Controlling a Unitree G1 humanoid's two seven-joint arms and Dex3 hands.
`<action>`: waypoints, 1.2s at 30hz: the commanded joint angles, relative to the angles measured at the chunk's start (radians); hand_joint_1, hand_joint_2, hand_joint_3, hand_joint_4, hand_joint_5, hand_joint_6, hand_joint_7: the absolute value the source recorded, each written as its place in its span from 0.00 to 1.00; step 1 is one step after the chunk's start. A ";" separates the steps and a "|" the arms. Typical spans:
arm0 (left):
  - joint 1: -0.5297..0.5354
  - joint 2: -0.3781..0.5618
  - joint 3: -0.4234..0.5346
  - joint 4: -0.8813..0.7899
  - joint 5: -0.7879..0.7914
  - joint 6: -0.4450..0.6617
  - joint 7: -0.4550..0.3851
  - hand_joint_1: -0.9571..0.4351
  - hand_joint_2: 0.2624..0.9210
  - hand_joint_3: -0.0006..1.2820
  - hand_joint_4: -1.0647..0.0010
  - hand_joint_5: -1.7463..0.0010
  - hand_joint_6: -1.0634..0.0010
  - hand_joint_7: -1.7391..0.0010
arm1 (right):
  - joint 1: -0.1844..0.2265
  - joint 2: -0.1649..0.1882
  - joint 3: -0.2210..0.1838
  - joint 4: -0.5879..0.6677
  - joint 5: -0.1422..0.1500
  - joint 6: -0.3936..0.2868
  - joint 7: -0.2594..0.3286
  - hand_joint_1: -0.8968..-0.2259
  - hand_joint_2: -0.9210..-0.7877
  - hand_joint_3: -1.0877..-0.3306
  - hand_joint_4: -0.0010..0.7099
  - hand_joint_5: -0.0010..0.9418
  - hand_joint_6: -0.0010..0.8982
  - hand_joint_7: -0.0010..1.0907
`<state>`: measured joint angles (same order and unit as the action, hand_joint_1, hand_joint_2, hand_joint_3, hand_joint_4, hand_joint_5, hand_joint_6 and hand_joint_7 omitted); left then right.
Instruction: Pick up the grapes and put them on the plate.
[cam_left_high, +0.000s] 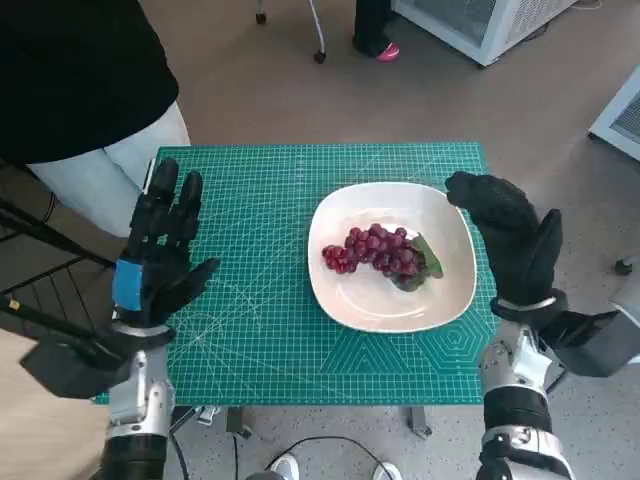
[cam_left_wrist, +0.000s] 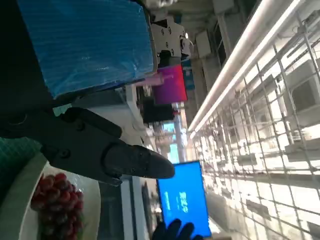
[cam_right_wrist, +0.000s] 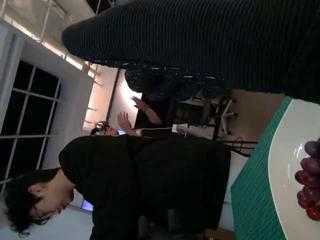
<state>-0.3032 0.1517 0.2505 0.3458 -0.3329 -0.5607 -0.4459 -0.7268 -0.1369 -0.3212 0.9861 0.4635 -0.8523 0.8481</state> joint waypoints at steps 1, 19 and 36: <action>0.008 0.004 -0.014 0.016 0.044 -0.027 0.019 0.61 1.00 0.17 0.81 0.99 1.00 0.70 | 0.013 -0.006 -0.002 0.017 -0.013 0.003 0.006 0.81 0.00 0.88 0.91 0.01 0.68 0.02; 0.018 -0.003 -0.061 0.010 0.018 0.033 -0.027 0.47 1.00 0.18 0.87 1.00 1.00 0.78 | 0.014 -0.017 -0.009 0.028 -0.006 0.004 0.019 0.85 0.00 0.88 0.92 0.01 0.68 0.02; 0.021 -0.015 -0.092 0.015 0.053 0.022 0.002 0.41 1.00 0.19 0.88 1.00 1.00 0.78 | 0.022 -0.023 -0.023 0.024 0.003 0.012 0.040 0.83 0.00 0.88 0.93 0.01 0.69 0.02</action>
<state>-0.2957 0.1441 0.1662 0.3585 -0.2883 -0.5316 -0.4476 -0.7269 -0.1550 -0.3379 0.9989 0.4673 -0.8511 0.8792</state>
